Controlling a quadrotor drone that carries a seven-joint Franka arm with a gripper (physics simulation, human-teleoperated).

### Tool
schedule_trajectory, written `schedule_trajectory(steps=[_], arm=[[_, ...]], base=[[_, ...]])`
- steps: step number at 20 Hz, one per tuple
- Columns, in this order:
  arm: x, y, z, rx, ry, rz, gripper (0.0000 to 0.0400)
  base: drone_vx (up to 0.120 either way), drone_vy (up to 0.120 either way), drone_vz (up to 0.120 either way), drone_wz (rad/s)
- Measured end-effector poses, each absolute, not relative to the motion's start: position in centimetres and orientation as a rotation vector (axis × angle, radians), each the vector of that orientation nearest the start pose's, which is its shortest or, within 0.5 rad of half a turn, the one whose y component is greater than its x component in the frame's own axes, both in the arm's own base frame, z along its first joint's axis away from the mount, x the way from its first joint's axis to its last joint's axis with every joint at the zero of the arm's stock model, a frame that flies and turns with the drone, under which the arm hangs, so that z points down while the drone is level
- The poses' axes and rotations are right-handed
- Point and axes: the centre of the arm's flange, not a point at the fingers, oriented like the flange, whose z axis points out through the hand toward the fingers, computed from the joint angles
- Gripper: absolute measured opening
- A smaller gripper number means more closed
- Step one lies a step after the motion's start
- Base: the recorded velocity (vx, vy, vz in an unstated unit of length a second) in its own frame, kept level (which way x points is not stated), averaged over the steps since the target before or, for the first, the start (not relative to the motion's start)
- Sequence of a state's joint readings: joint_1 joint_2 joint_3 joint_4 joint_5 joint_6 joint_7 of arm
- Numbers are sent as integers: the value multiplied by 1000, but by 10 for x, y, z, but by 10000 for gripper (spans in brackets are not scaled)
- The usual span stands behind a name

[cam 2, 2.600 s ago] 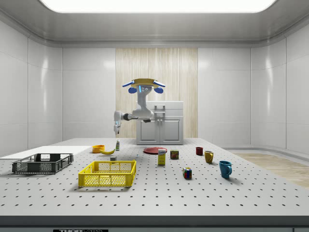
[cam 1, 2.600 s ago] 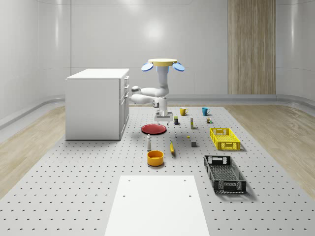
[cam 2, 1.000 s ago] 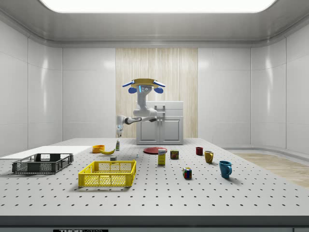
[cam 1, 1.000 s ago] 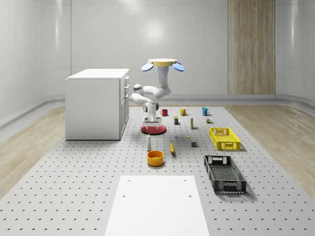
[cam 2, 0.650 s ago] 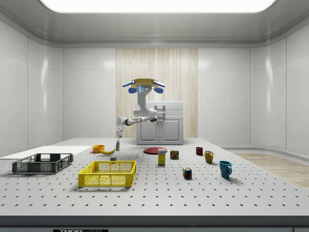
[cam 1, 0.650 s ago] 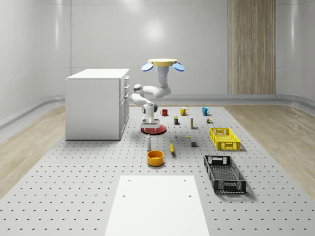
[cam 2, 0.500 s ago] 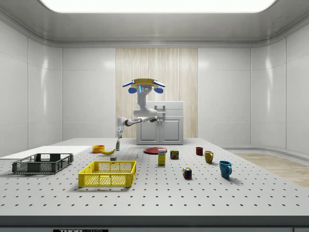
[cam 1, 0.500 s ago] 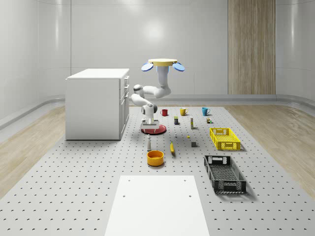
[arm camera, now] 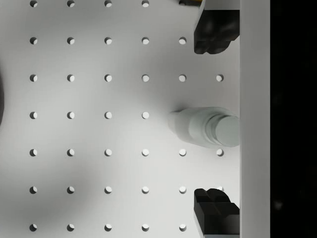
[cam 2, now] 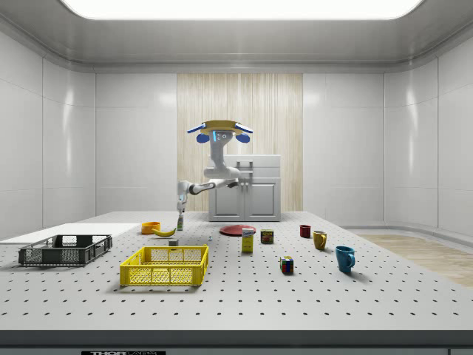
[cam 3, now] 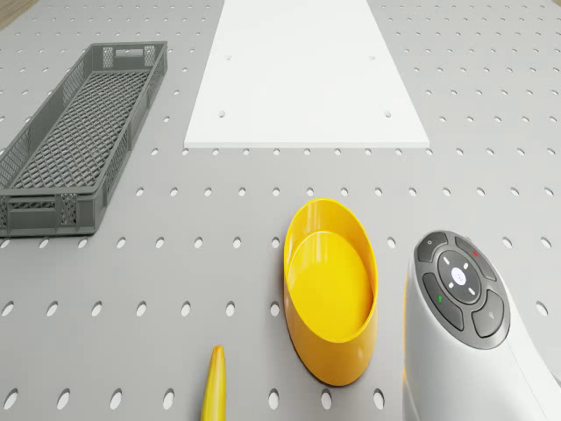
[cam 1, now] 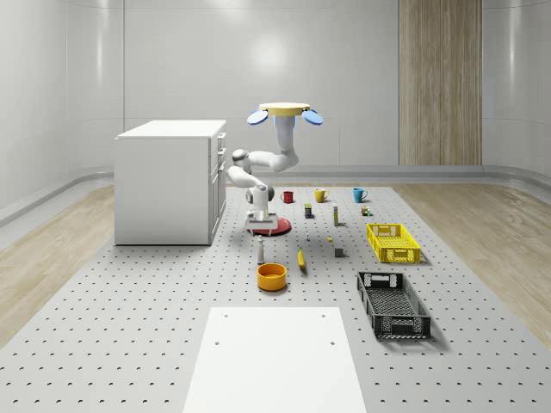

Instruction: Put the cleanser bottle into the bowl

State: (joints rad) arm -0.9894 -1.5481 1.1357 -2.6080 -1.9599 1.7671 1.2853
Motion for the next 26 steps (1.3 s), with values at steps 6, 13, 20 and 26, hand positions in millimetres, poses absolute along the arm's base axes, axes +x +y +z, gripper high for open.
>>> schedule_trajectory(steps=[6, 13, 20, 26], arm=[[330, 155, 598, 2, -2, 786, 400], [331, 158, 605, 2, -2, 786, 400], [331, 155, 606, 2, -2, 786, 292], [331, 154, 607, 2, -2, 786, 163]], base=[[0, 0, 0, 0], [0, 0, 0, 0], [0, 0, 0, 0], [0, 0, 0, 0]])
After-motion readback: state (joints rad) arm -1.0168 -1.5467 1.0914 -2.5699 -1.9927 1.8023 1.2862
